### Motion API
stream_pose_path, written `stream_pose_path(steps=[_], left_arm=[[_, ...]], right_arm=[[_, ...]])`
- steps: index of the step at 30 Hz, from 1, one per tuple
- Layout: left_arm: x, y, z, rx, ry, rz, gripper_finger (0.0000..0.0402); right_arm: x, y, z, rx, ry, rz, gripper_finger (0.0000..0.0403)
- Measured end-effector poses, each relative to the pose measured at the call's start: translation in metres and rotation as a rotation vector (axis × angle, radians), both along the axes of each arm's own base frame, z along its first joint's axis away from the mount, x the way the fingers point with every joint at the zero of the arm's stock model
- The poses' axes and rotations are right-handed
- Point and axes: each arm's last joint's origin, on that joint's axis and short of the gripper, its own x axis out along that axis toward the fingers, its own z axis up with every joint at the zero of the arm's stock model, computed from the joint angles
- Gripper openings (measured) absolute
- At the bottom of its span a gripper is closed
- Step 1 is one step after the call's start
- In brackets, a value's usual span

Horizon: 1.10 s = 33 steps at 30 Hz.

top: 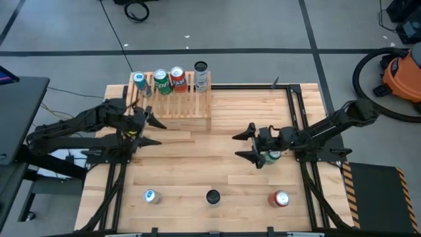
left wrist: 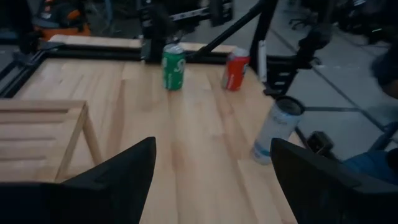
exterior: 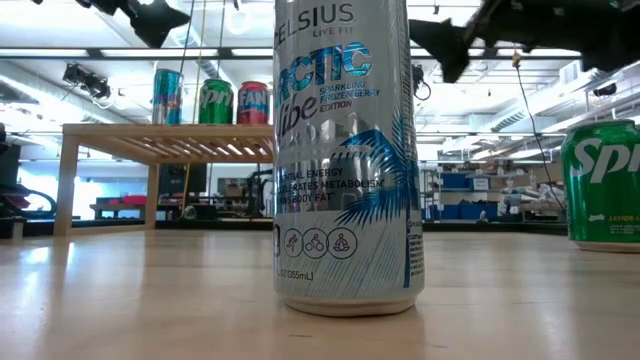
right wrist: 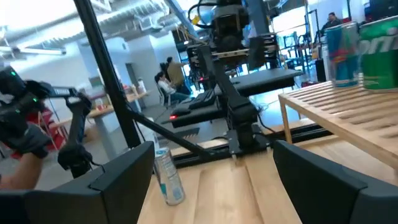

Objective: Place canned beverage on shelf
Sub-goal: Put the white-blue soda can on the shelf

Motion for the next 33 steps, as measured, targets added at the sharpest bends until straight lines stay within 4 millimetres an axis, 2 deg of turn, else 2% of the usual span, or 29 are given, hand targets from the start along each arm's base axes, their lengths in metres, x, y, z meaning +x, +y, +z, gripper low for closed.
stream_pose_path(steps=[6,13,22,28,33], left_arm=[[0.004,-0.010,-0.006,-0.019,0.005,-0.024,0.0318],[0.005,-0.026,-0.005,-0.015,-0.006,-0.137,0.0318],[0.004,-0.037,-0.005,0.019,-0.002,-0.141,0.0318],[0.003,-0.040,-0.005,0.013,0.001,-0.154,0.0318],[0.004,-0.039,-0.006,0.005,0.006,-0.103,0.0318]], right_arm=[[0.037,0.022,0.002,-0.073,0.079,0.084,0.0339],[0.060,0.061,-0.004,-0.145,0.303,0.088,0.0339],[0.055,0.113,0.017,-0.149,0.376,0.074,0.0339],[0.050,0.132,0.009,-0.072,0.410,0.045,0.0339],[0.047,0.145,-0.008,-0.026,0.452,-0.003,0.0339]])
